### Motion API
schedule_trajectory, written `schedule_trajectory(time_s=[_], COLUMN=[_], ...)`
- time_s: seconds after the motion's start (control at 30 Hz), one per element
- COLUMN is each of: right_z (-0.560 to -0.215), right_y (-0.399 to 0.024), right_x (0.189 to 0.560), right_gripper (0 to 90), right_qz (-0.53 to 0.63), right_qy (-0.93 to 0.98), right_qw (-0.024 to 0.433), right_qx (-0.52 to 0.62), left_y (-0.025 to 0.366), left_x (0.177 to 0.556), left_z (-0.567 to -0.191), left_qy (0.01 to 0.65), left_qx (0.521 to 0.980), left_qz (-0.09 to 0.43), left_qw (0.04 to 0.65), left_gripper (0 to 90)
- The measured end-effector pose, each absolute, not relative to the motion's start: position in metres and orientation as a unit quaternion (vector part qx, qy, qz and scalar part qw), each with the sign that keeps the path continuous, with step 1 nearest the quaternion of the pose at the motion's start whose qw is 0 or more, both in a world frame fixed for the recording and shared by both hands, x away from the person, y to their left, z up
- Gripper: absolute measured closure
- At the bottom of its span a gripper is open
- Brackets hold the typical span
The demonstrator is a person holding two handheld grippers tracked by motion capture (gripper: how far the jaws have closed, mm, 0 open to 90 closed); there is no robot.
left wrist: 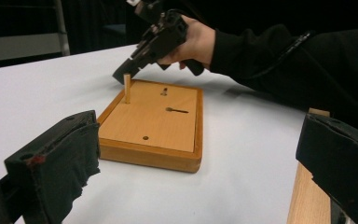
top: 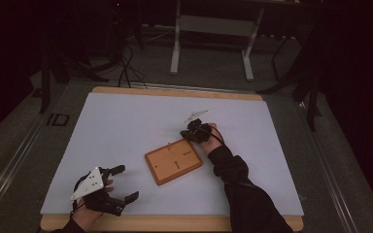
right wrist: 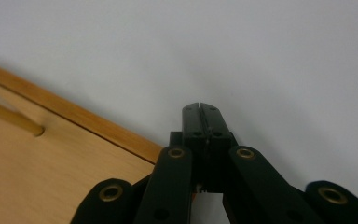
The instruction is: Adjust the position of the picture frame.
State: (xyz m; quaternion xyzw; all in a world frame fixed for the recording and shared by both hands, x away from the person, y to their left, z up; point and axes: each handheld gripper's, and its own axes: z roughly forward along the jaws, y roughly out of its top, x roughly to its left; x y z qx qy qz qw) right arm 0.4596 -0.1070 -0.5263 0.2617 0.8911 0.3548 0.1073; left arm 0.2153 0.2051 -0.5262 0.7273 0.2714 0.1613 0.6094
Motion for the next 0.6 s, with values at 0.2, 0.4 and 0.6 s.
schedule_trajectory(time_s=[0.2, 0.4, 0.6], right_z=[-0.528, -0.530, -0.532], right_y=[-0.119, -0.127, -0.134], right_x=[0.445, 0.430, 0.417], right_gripper=[90.0, 90.0, 90.0], right_qz=[0.366, 0.375, 0.387], right_qy=[0.884, 0.878, 0.870], right_qw=[0.102, 0.098, 0.093], right_qx=[0.272, 0.281, 0.290], left_y=[0.203, 0.200, 0.196], left_x=[0.218, 0.221, 0.226], left_z=[-0.526, -0.527, -0.527], left_qy=[0.269, 0.266, 0.259], left_qx=[0.729, 0.730, 0.734], left_qz=[0.159, 0.154, 0.147], left_qw=[0.609, 0.610, 0.611], left_gripper=[0.0, 0.0, 0.0])
